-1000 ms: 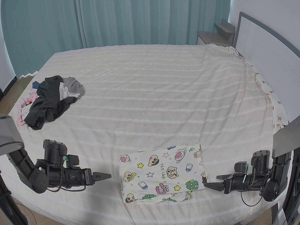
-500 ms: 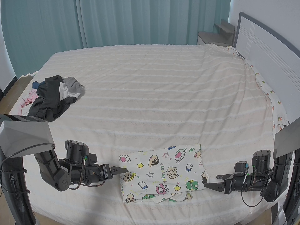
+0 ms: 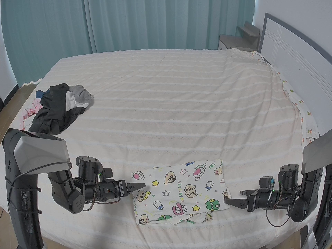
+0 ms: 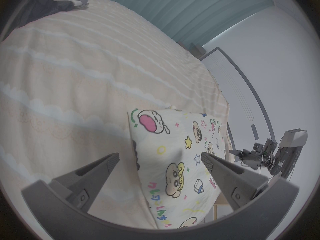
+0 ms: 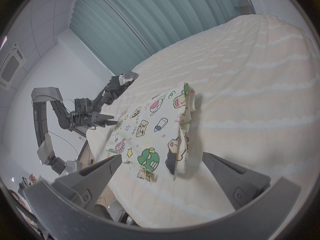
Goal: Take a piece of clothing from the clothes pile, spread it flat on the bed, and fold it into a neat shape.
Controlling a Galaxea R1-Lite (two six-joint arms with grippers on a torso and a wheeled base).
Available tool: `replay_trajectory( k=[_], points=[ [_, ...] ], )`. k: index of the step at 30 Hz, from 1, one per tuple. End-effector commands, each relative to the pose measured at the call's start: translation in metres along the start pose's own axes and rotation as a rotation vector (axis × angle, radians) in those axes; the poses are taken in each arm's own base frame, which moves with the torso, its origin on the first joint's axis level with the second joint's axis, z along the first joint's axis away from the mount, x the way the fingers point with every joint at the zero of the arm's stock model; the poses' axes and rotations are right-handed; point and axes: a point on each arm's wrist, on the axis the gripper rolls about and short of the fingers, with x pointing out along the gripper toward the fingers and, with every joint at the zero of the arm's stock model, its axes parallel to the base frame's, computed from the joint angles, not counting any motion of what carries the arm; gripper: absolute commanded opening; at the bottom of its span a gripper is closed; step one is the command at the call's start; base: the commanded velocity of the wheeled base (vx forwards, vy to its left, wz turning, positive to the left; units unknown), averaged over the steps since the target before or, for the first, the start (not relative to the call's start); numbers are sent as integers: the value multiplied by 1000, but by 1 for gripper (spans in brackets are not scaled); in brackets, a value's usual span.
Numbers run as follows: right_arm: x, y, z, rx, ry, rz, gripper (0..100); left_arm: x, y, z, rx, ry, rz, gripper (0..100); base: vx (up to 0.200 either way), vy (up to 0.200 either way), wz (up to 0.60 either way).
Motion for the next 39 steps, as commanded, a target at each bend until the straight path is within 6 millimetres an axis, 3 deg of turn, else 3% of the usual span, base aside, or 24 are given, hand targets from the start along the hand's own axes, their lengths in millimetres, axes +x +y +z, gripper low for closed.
replay_trajectory(
  k=[1, 9, 10, 17, 24, 32, 39],
  points=[
    [5, -2, 5, -5, -20, 2, 100, 6, 7, -7, -9, 26, 10, 100, 0, 0, 0],
    [27, -14, 14, 1, -63, 3, 100, 6, 7, -8, -4, 28, 11, 100, 0, 0, 0],
    [40, -28, 15, 18, -68, -18, 100, 6, 7, -8, -2, 40, -11, 100, 0, 0, 0],
    [67, -42, 17, 47, -13, -25, 100, 7, 7, -8, 15, 51, -40, 100, 0, 0, 0],
    [90, -35, 26, 36, 25, 10, 100, 9, 8, -8, 16, 51, -38, 100, 0, 0, 0],
    [99, -27, 31, 29, 21, 40, 100, 16, 13, -8, 52, 51, -36, 100, 0, 0, 0],
    [102, -20, 31, 50, 26, 60, 100, 35, 10, -6, 74, 19, -3, 100, 0, 0, 0]
  ],
)
